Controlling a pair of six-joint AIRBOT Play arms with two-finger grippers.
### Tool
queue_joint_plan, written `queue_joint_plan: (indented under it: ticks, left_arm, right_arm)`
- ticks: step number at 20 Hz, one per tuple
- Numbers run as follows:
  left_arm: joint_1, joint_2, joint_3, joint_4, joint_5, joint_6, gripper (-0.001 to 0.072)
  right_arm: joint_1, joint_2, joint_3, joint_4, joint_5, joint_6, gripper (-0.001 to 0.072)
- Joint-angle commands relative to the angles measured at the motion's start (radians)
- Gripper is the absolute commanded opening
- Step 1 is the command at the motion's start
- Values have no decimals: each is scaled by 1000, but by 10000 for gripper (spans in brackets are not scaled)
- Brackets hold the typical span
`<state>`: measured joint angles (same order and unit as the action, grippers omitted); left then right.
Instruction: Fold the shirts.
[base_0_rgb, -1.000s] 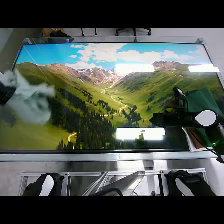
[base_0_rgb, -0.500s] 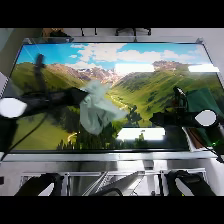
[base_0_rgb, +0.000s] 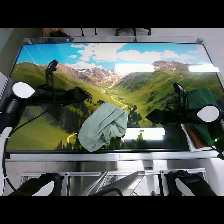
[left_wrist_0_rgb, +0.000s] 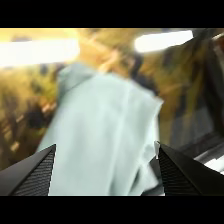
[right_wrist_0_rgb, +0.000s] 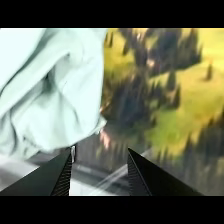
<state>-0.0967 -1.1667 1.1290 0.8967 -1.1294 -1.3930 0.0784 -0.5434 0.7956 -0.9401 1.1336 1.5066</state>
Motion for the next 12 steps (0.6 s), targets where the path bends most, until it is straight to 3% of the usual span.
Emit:
queue_joint_plan:
  ticks: [1, 4, 7, 8, 9, 10, 12]
  left_arm:
    - [143, 87, -128, 119, -174, 18, 694]
    - [161, 209, -459, 118, -29, 36, 694]
    - [162, 261, -685, -42, 149, 121, 693]
    - [162, 260, -731, -116, 186, 167, 693]
    - [162, 249, -763, -175, 214, 205, 693]
    - [162, 228, -777, -220, 232, 225, 693]
    - [162, 158, -769, -282, 240, 283, 693]
  right_arm:
    - [24, -27, -75, 145, -3, -83, 385]
    - [142, -85, -213, 301, -142, -200, 386]
    - [312, -211, -232, 418, -312, -339, 389]
    - [370, -263, -232, 469, -379, -394, 418]
    - [414, -314, -229, 521, -421, -441, 527]
    - [450, -375, -214, 582, -438, -494, 549]
    - [487, -480, -163, 690, -438, -607, 474]
